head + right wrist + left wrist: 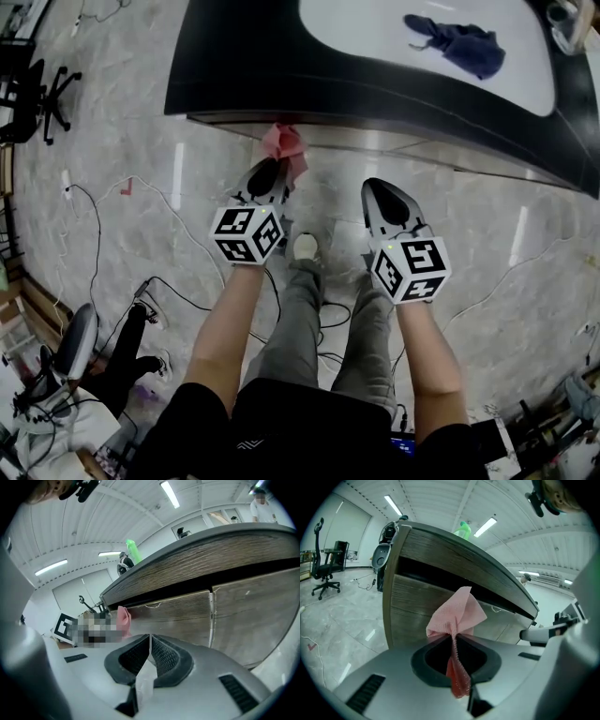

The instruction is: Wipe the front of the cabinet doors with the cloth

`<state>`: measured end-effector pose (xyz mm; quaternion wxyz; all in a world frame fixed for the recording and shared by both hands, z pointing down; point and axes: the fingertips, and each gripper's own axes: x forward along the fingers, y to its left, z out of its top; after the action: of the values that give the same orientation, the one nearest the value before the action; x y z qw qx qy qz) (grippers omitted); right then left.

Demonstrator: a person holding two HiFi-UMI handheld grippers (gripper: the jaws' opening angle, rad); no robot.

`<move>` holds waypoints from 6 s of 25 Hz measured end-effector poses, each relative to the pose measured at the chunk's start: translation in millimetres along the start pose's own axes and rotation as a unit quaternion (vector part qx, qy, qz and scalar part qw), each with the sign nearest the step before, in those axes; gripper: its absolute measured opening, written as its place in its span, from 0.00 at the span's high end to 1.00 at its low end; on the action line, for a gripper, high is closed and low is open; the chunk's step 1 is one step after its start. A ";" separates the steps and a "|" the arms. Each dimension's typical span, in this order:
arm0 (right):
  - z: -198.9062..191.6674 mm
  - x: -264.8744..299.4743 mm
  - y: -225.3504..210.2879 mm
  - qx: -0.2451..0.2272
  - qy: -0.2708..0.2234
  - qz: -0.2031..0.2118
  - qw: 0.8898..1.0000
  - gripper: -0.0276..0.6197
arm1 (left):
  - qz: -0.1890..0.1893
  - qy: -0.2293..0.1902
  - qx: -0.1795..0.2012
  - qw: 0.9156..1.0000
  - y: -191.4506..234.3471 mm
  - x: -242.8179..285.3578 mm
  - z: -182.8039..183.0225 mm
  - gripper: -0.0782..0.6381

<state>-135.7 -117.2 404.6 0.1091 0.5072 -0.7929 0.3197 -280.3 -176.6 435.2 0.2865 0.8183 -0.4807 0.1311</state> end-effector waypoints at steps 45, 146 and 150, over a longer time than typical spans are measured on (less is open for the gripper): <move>-49.8 -3.4 -21.2 0.004 0.035 0.013 0.999 0.90 | 0.003 0.004 -0.003 1.000 -18.7 -4.5 -63.2 0.85; -99.3 100.4 10.1 0.008 0.080 0.016 0.997 0.90 | 0.042 -0.025 -0.101 0.994 108.6 41.8 -103.6 0.85; -103.3 100.3 4.0 0.009 0.081 0.017 0.997 0.90 | 0.036 -0.016 -0.116 0.992 101.9 60.9 -113.7 0.85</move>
<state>-201.2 -126.0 532.7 0.1626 0.4669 -0.7873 0.3684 -330.5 -190.3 591.2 0.3669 0.7638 -0.5262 0.0711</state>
